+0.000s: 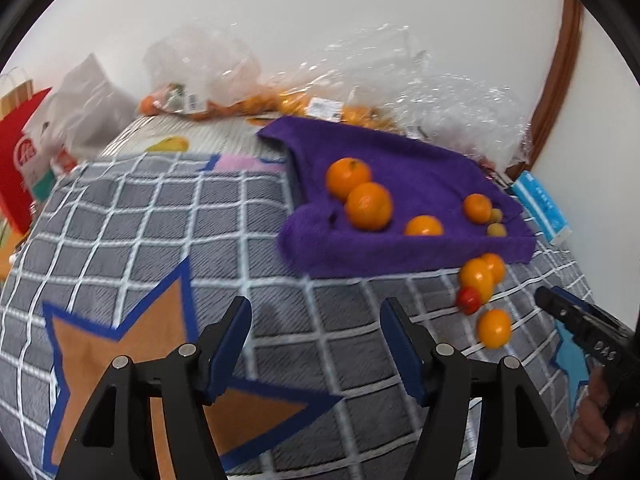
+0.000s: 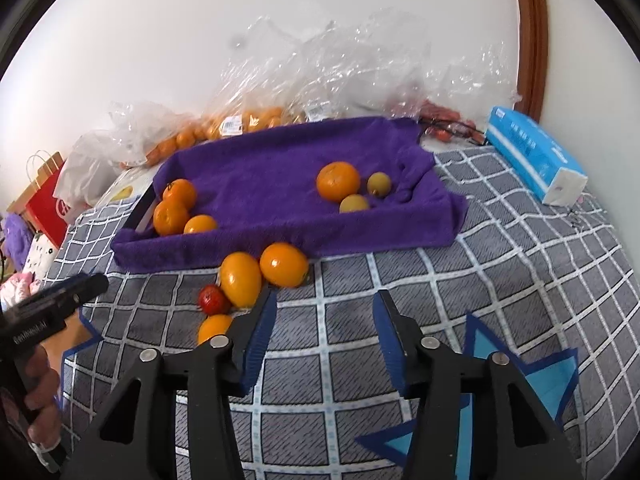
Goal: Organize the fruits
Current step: 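Grasp an orange with the right gripper while the left gripper approaches a small red fruit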
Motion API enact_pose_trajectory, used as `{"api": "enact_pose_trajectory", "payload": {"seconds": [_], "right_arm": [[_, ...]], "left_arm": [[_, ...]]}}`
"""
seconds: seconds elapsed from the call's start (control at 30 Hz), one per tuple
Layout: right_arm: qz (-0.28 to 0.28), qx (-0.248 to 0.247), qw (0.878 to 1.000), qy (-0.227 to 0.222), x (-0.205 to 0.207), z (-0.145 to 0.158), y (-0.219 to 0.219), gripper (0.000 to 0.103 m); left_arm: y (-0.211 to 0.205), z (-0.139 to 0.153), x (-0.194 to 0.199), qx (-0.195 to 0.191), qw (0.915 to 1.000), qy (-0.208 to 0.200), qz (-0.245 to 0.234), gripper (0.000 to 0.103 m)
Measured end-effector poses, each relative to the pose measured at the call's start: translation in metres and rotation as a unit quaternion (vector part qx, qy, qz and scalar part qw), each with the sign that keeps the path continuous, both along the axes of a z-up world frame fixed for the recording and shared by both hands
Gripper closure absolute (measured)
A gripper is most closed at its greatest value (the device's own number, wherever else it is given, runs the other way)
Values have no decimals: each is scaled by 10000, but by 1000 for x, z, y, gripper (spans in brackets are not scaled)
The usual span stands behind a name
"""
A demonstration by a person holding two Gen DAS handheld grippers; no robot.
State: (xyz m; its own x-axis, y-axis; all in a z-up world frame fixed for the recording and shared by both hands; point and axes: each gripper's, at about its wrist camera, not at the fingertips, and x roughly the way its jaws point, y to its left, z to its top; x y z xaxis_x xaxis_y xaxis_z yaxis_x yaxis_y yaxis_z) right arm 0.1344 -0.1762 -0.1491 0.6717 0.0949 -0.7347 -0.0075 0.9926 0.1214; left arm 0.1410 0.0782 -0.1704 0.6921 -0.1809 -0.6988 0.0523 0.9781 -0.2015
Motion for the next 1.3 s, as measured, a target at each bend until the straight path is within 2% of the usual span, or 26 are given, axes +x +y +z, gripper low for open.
{"api": "enact_pose_trajectory", "payload": {"seconds": [0.13, 0.23, 0.33, 0.63, 0.67, 0.7, 0.73, 0.83, 0.9, 1.0, 1.1, 1.2, 1.3], "right_arm": [[113, 170, 9998, 35, -6, -4, 4, 51], [268, 249, 9993, 93, -10, -5, 11, 51], [474, 343, 9982, 104, -13, -4, 21, 51], [1022, 183, 9943, 239, -2, -22, 58, 51], [1057, 138, 9939, 282, -1, -25, 61, 54], [1074, 56, 9937, 312, 0, -27, 63, 71], [1048, -18, 9940, 315, 0, -27, 65, 71], [1094, 88, 9938, 167, -8, -20, 57, 71], [1054, -27, 9944, -37, -13, -14, 50, 71], [847, -316, 9957, -212, -18, -8, 33, 71], [599, -268, 9975, -257, -22, -6, 4, 71], [369, -338, 9984, -259, -22, -5, -19, 71], [265, -380, 9982, -376, -25, -4, -37, 71]], "left_arm": [[2, -10, -5, -93, 9997, 143, -158, 39], [3, -5, -14, -255, 9991, -83, -319, 39], [2, -5, -17, -302, 9988, -64, -389, 39], [9, -7, -16, -429, 9989, 1, -205, 39], [9, -8, -15, -448, 9988, 16, -189, 39], [10, -8, -14, -476, 9987, 35, -176, 39], [11, -9, -14, -501, 9986, 45, -171, 39], [12, -10, -12, -535, 9984, 63, -161, 39], [11, -10, -12, -534, 9984, 82, -178, 39], [7, -10, -12, -515, 9982, 91, -279, 38], [4, -10, -12, -539, 9977, 135, -399, 39], [-7, -6, -13, -731, 9944, 409, -646, 40], [-31, 8, -17, -666, 9939, 206, -851, 40]]}}
